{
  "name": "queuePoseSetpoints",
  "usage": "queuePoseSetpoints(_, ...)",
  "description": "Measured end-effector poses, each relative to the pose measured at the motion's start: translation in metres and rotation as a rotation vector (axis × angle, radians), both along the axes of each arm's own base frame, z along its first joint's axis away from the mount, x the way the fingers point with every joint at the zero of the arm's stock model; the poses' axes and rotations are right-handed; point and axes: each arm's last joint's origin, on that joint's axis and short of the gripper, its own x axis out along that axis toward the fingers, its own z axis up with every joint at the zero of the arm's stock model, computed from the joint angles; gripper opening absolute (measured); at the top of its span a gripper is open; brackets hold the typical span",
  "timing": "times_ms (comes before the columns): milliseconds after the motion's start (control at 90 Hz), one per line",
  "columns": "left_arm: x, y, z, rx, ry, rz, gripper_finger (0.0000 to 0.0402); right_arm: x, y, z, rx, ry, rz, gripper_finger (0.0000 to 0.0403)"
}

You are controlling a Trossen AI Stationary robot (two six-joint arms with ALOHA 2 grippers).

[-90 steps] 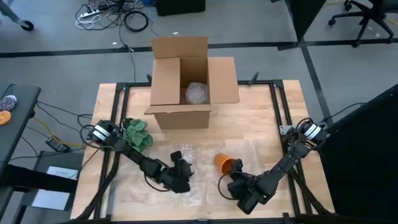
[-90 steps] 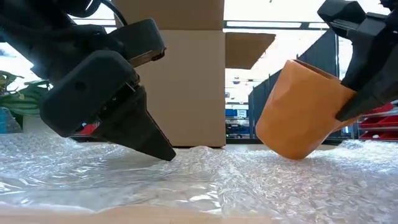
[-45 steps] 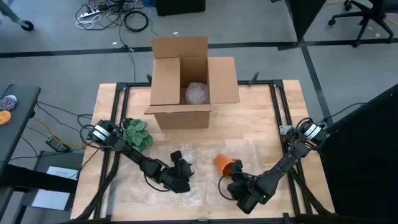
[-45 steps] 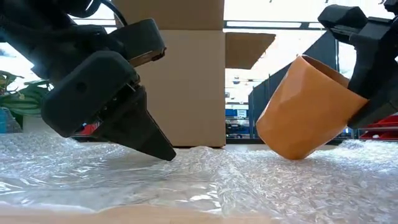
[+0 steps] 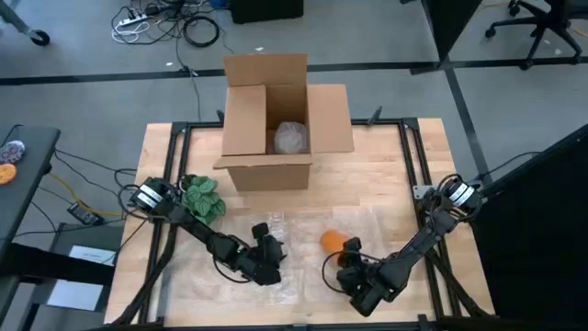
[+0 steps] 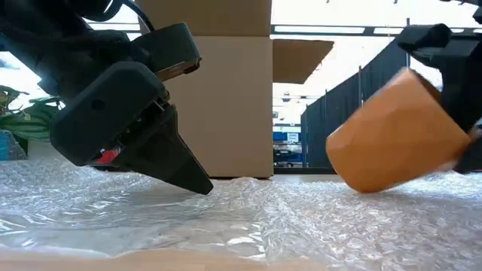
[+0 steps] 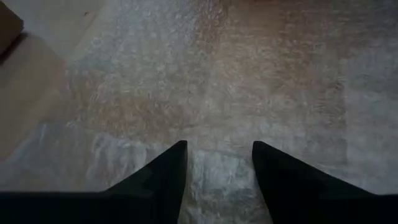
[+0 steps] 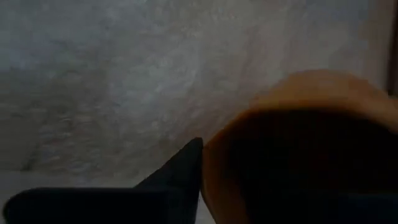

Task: Wrap mug
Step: Wrap the orange mug with the bubble wrap

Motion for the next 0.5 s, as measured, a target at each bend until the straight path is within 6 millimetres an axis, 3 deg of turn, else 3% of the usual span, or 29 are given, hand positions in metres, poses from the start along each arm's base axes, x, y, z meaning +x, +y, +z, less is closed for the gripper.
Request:
queuePoseSetpoints(267, 0.000, 0.000, 0.000, 0.000, 0.000, 0.000, 0.0168, -0.007, 0.004, 0.000, 0.145, 0.083, -0.084, 0.0124)
queuePoseSetpoints(500, 0.000, 0.000, 0.000, -0.002, -0.003, 0.000, 0.0168, -0.019, -0.004, 0.022, 0.291, 0.156, -0.229, 0.0152)
